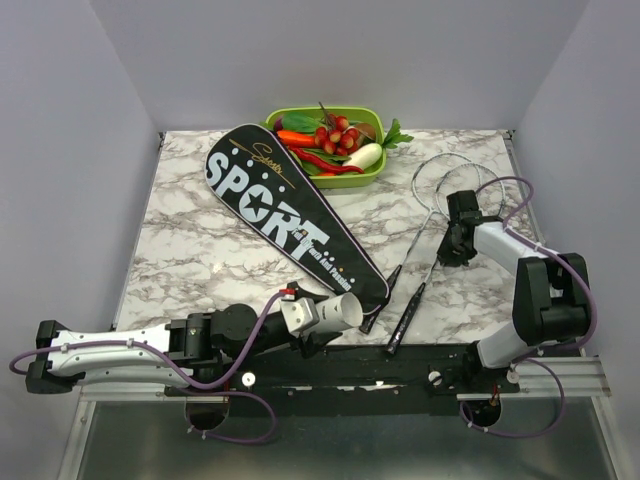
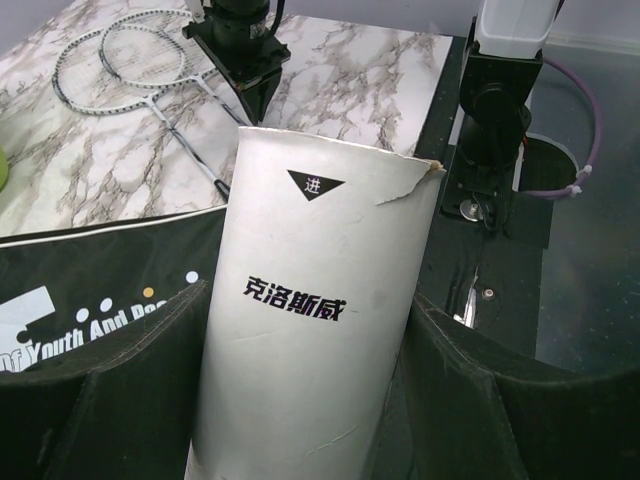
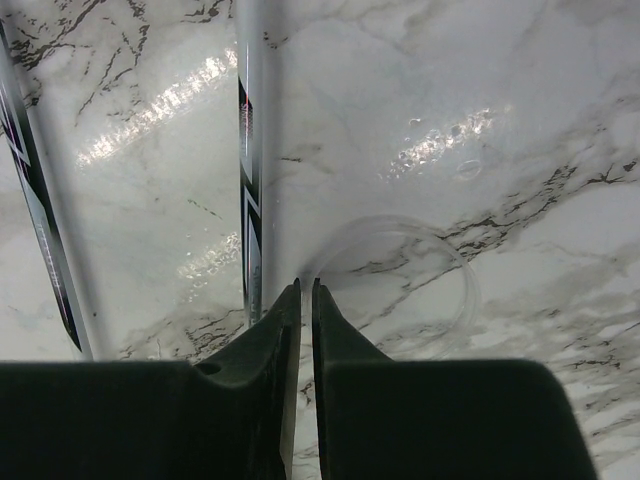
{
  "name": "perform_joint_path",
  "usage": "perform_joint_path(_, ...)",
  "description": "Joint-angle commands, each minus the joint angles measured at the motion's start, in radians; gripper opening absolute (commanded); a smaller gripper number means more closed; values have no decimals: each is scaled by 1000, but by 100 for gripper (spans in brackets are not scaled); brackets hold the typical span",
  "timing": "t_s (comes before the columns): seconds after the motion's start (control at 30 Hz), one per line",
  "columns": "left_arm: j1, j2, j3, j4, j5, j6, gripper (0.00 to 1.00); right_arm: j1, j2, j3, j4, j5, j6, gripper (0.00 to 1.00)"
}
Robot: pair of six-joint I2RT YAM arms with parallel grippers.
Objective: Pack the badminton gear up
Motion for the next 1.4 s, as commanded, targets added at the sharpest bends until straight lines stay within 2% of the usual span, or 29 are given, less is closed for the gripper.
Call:
perform_joint_path(0.0, -13, -6, -34, -112, -102, -204, 0, -5, 24, 15, -13, -12, 3, 17)
perform_joint_path(0.17, -13, -10, -30, -116, -107, -204, 0, -5, 34, 12, -13, -26, 8, 17)
perform_joint_path(0.2, -14, -10, -30, -116, -107, -204, 0, -5, 32, 12, -13, -26, 8, 7)
perform_joint_path(0.27, -16, -12, -33, -115, -107, -206, 0, -5, 25, 9, -13, -23, 8, 1)
perform_joint_path(0.47, -16, 2, -33, -115, -99, -207, 0, -5, -28, 16, -41, -20, 5, 1)
perform_joint_path(0.73, -14, 60, -2, -119, -75, -199, 0, -4, -334, -8, -99, -113, -38, 1)
perform_joint_path(0.83, -14, 77, -11, -107, -69, -198, 0, 1, -492, -16, -127, -233, -69, 1)
perform_joint_path(0.97, -16, 88, -28, -69, -44, -183, 0, 21, -639, -11, -163, -493, -119, 1)
perform_joint_path(1.1, -16, 116, -36, -37, -15, -157, 0, 53, -747, -5, -176, -688, -129, 1)
perform_joint_path(1.23, -16, 140, -16, -37, 0, -144, 0, 102, -790, 10, -167, -852, -123, 1)
perform_joint_path(1.37, -14, 148, -5, -34, 11, -138, 0, 214, -793, 21, -135, -960, -120, 1)
